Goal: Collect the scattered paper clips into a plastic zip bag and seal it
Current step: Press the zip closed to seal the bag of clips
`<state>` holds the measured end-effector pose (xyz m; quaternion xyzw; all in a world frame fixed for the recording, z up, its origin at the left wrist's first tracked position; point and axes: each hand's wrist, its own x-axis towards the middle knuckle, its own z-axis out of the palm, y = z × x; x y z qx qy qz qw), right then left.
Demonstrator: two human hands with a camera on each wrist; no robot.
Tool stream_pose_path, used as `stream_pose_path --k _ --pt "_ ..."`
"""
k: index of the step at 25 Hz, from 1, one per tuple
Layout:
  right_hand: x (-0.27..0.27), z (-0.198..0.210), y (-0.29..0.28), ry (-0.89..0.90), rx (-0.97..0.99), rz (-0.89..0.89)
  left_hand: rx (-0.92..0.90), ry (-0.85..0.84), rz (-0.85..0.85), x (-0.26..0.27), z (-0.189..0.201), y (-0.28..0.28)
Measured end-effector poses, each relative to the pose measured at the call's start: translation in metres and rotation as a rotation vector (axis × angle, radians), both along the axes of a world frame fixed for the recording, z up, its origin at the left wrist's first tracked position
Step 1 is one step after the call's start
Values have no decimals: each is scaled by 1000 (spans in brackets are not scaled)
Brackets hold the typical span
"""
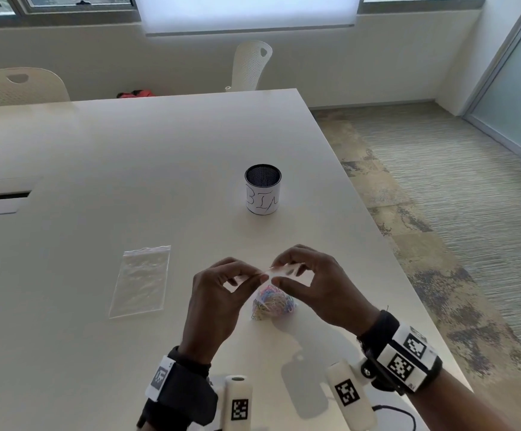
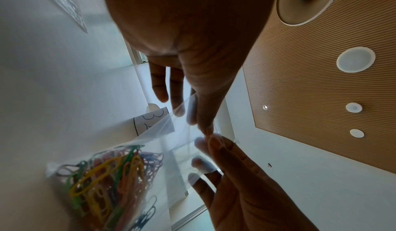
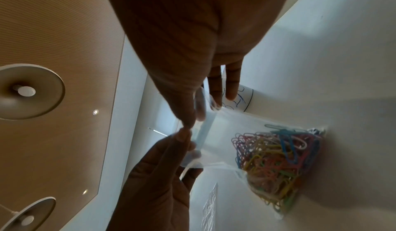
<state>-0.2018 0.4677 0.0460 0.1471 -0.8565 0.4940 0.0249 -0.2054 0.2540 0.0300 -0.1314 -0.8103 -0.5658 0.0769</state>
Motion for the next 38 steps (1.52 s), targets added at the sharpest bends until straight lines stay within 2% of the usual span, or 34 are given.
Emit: stream_pose_path --k 10,19,24,30,35,38 --pt "-1 -1 -9 67 -2 -68 -40 22 -10 0 0 -4" --pt "-3 -3 -8 104 16 -31 -90 39 -33 -4 0 -6" --pt "-5 -4 -9 105 9 -72 -65 57 30 -1 0 -11" --pt "-9 0 -12 119 88 10 -109 97 28 -2 7 -13" --pt "-10 -1 -16 177 151 18 -126 46 -25 -2 6 -16" --pt "-9 -2 -17 177 111 30 -116 56 -46 -4 5 -15"
